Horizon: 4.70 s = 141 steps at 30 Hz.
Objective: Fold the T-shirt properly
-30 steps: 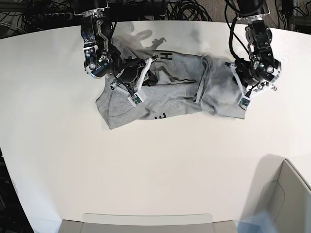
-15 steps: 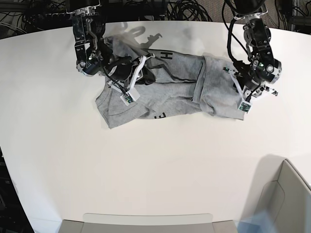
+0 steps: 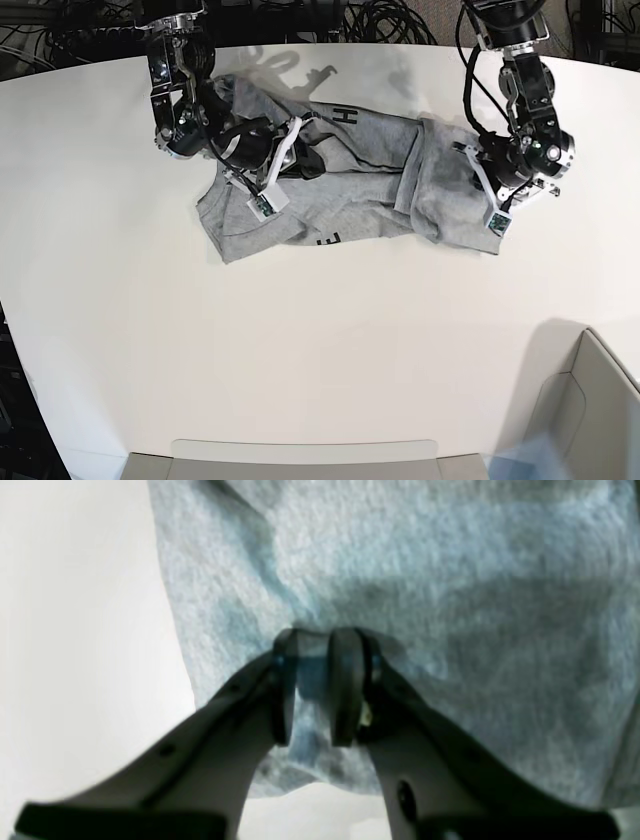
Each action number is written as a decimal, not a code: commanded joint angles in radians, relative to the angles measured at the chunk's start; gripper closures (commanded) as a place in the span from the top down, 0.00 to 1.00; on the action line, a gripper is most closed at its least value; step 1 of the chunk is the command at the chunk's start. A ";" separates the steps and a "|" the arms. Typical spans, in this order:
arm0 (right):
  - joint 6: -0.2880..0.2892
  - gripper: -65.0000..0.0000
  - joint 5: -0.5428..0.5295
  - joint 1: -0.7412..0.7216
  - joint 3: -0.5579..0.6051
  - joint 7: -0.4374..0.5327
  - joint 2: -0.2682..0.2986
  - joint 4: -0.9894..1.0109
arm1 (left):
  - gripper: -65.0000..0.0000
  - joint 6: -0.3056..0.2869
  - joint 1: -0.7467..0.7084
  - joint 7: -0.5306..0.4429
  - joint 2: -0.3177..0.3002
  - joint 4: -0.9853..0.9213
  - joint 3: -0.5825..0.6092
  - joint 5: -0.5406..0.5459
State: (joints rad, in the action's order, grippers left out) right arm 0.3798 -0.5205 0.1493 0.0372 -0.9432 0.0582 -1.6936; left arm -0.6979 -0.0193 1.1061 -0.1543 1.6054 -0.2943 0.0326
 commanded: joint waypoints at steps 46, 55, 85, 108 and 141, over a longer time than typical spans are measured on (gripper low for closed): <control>0.003 0.37 -0.633 0.103 -0.283 0.019 0.056 0.066 | 0.18 0.000 0.032 -0.007 0.002 -0.119 -0.247 -0.018; -0.005 0.37 -0.623 0.152 -0.288 0.023 0.050 0.092 | 0.18 0.000 0.032 -0.007 0.002 -0.119 -0.247 -0.018; -0.434 0.37 -0.424 0.174 -0.423 0.017 -0.053 0.003 | 0.18 0.000 0.032 -0.007 0.003 -0.119 -0.247 -0.015; -0.611 0.37 -0.316 0.198 -0.345 0.023 -0.077 -0.102 | 0.18 0.000 0.029 -0.005 0.003 -0.119 -0.247 -0.015; -0.651 0.37 -0.316 0.135 -0.182 0.023 -0.057 0.057 | 0.18 0.000 0.028 0.004 0.003 -0.118 -0.247 -0.015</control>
State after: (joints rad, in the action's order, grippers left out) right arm -0.2512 -0.8524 0.2848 -0.1440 -0.9012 -0.0010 -1.6306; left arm -0.7006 0.0143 1.0637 -0.1497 1.4937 -0.5449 0.0528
